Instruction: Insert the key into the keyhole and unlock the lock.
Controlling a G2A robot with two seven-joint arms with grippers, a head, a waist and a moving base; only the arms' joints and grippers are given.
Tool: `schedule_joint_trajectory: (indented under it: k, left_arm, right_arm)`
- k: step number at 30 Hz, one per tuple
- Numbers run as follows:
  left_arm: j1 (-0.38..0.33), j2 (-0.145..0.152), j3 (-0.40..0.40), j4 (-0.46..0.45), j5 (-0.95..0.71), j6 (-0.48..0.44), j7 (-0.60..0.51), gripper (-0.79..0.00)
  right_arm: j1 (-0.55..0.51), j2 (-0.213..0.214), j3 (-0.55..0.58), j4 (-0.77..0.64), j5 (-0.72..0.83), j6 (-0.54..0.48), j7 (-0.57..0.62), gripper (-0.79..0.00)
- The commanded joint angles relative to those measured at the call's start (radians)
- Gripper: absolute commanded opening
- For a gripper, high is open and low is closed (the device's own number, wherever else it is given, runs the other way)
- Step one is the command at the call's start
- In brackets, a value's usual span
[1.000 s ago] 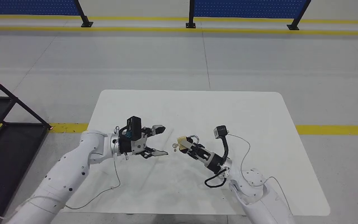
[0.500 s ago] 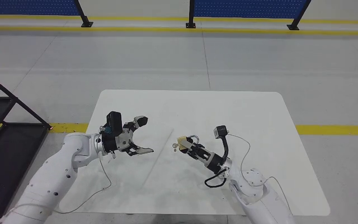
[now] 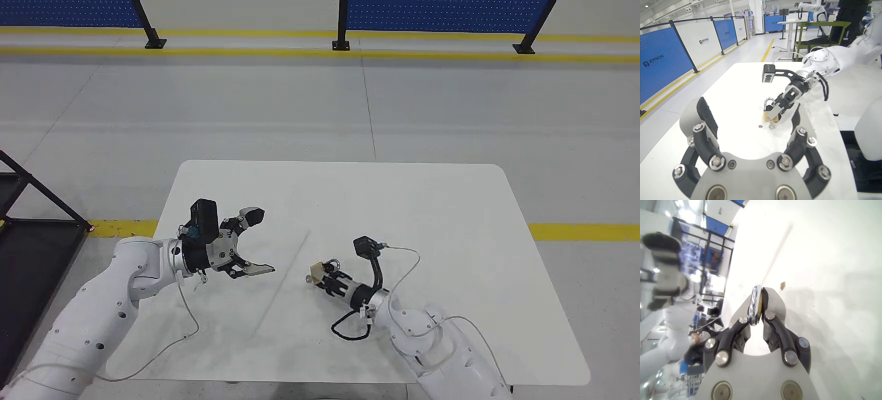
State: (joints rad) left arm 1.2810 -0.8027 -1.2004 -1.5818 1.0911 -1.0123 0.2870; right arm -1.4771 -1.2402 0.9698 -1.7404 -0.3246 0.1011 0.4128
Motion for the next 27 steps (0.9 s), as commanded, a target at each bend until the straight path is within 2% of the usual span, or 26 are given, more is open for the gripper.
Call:
schedule_joint_trajectory:
  k: [1, 20, 21, 22, 23, 24, 26, 27]
  left_arm:
    - [0.0, 0.0, 0.0, 0.0, 0.0, 0.0, 0.0, 0.0]
    - [0.0, 0.0, 0.0, 0.0, 0.0, 0.0, 0.0, 0.0]
    - [0.0, 0.0, 0.0, 0.0, 0.0, 0.0, 0.0, 0.0]
    - [0.0, 0.0, 0.0, 0.0, 0.0, 0.0, 0.0, 0.0]
    - [0.0, 0.0, 0.0, 0.0, 0.0, 0.0, 0.0, 0.0]
    - [0.0, 0.0, 0.0, 0.0, 0.0, 0.0, 0.0, 0.0]
    - [0.0, 0.0, 0.0, 0.0, 0.0, 0.0, 0.0, 0.0]
    - [0.0, 0.0, 0.0, 0.0, 0.0, 0.0, 0.0, 0.0]
  right_arm:
    - [-0.002, 0.0, -0.005, -0.008, -0.02, 0.017, -0.001, -0.785]
    - [-0.026, 0.007, -0.021, -0.082, -0.185, 0.202, 0.038, -0.785]
    - [-0.025, 0.006, -0.022, -0.083, -0.193, 0.206, 0.037, -0.76]
    - [-0.025, 0.006, -0.025, -0.086, -0.198, 0.2, 0.036, -0.69]
    - [-0.028, 0.006, -0.024, -0.088, -0.198, 0.193, 0.028, -0.551]
    - [-0.03, 0.007, -0.023, -0.088, -0.211, 0.191, 0.022, -0.483]
    - [-0.034, 0.009, -0.025, -0.094, -0.245, 0.193, 0.016, 0.0]
    - [-0.037, 0.01, -0.025, -0.099, -0.269, 0.196, 0.01, 0.0]
